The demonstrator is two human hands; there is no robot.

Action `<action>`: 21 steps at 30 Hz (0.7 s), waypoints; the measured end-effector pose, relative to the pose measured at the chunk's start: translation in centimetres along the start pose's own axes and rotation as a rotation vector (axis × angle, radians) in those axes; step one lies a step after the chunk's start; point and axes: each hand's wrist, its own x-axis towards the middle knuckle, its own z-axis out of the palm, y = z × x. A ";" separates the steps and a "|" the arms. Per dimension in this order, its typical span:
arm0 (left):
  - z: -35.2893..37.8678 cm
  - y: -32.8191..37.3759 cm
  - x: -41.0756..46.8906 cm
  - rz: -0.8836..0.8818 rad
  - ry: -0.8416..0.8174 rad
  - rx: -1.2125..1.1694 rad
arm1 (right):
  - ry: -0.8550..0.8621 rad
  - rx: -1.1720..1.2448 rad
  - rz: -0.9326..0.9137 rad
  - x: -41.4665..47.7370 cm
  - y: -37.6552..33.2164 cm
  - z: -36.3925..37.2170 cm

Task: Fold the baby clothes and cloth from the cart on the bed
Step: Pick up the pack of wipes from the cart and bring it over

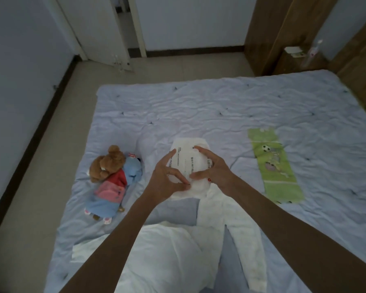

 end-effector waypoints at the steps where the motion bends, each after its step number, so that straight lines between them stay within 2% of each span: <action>1: 0.4 -1.7 0.3 -0.018 -0.006 -0.023 | 0.001 -0.003 0.012 1.2 1.1 0.3; 7: 3.5 -12.6 1.7 -0.138 0.004 -0.042 | -0.025 -0.062 0.082 8.9 8.9 1.1; 12: 7.1 -21.6 3.4 -0.162 0.009 -0.023 | -0.042 -0.058 0.093 15.8 17.0 0.6; 21: 12.6 -31.5 6.5 -0.227 -0.006 -0.018 | -0.081 -0.056 0.165 24.8 28.4 -1.5</action>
